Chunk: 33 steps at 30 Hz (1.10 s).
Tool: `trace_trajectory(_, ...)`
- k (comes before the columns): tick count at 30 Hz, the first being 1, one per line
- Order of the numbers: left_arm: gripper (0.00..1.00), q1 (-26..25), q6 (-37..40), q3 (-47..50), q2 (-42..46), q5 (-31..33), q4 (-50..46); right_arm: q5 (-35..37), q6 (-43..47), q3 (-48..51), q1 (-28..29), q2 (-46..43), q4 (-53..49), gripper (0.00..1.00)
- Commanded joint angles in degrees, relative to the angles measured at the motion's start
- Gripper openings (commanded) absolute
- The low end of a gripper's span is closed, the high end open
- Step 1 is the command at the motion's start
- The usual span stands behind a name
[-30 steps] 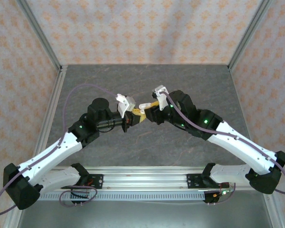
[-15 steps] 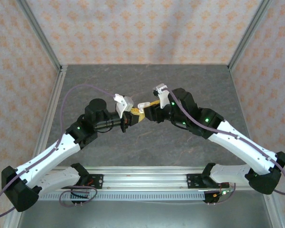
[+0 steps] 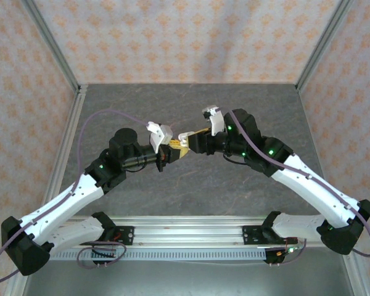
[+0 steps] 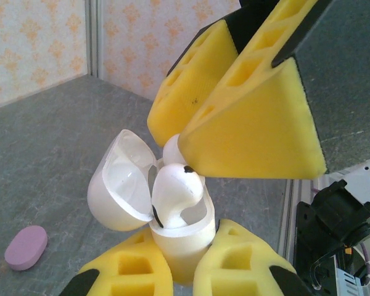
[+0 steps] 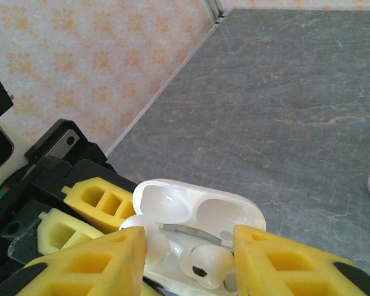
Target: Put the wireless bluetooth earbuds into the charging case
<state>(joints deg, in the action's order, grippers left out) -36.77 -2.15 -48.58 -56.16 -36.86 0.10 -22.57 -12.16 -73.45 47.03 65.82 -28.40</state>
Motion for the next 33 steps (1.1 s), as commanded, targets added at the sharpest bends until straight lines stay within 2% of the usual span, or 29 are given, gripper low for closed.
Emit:
trace_trajectory(1,0.0,-0.4,-0.2,-0.2,0.5,1.1,4.7,-4.6,-1.5,0.4,0.5,-0.4,1.6,0.41)
trace_trajectory(19,0.0,-0.4,-0.3,-0.2,1.3,1.2,4.5,-4.9,-2.0,2.0,0.3,-0.3,2.1,0.4)
trace_trajectory(33,0.0,-0.4,-0.5,0.7,2.2,1.3,5.3,-7.4,-6.1,3.4,-1.4,-2.3,5.1,0.47)
